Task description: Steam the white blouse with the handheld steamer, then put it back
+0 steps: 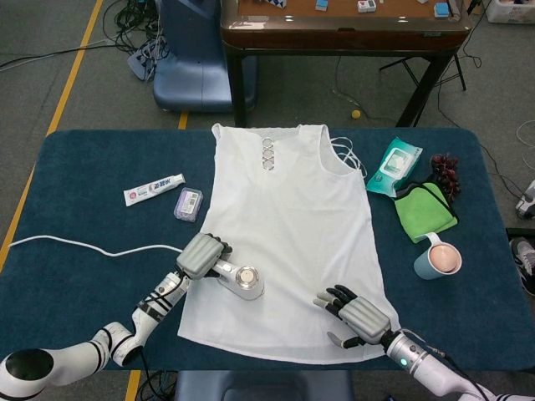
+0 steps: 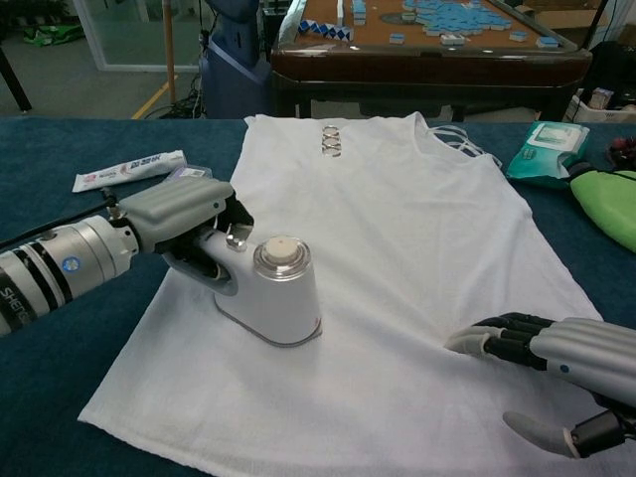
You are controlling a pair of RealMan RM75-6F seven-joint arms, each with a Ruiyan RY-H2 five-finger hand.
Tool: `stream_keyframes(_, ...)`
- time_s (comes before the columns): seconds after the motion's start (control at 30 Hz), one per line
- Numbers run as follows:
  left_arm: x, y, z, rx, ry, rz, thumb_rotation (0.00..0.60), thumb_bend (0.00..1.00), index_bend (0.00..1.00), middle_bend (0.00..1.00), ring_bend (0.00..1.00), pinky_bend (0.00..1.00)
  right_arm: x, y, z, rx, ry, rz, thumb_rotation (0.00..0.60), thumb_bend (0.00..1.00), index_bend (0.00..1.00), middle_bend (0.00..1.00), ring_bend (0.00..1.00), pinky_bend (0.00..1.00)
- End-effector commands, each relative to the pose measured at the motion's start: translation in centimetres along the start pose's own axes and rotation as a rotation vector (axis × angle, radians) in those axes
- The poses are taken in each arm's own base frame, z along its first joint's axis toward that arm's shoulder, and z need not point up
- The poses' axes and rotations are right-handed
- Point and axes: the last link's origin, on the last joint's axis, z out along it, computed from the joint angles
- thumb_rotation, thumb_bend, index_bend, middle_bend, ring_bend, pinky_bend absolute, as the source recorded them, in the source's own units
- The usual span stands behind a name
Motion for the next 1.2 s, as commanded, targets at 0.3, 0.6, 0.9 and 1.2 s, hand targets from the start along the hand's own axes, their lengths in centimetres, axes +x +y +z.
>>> stream_keyframes(0.3,2.2,2.1,0.5,-0.047,0.022,-0.054,0.600,0.25,0.82,0.68,0.59,0.57,-0.1,0.0,-0.2,-0.002,-0.001,0.004,0.288,0.48,0.00,0.10,0.00,0.00)
stream_keyframes(0.6,3.0,1.3,4.2,0.014,0.080,-0.113,0.600,0.25,0.82,0.68,0.59,0.57,0.0,0.0,-0.2,-0.009,0.001,0.008,0.291,0.48,0.00,0.10,0.00,0.00)
stream_keyframes(0.9,2.0,-1.4,6.2,0.115,0.101,-0.087,0.600,0.25,0.82,0.68,0.59,0.57,0.0,-0.1,0.0,-0.014,0.000,0.010,0.294,0.48,0.00,0.10,0.00,0.00)
stream_keyframes(1.2,0.9,-3.3,5.4,0.160,0.089,-0.083,0.600,0.25,0.82,0.68,0.58,0.57,0.0,-0.1,0.2,-0.013,-0.008,0.010,0.295,0.48,0.00,0.10,0.00,0.00)
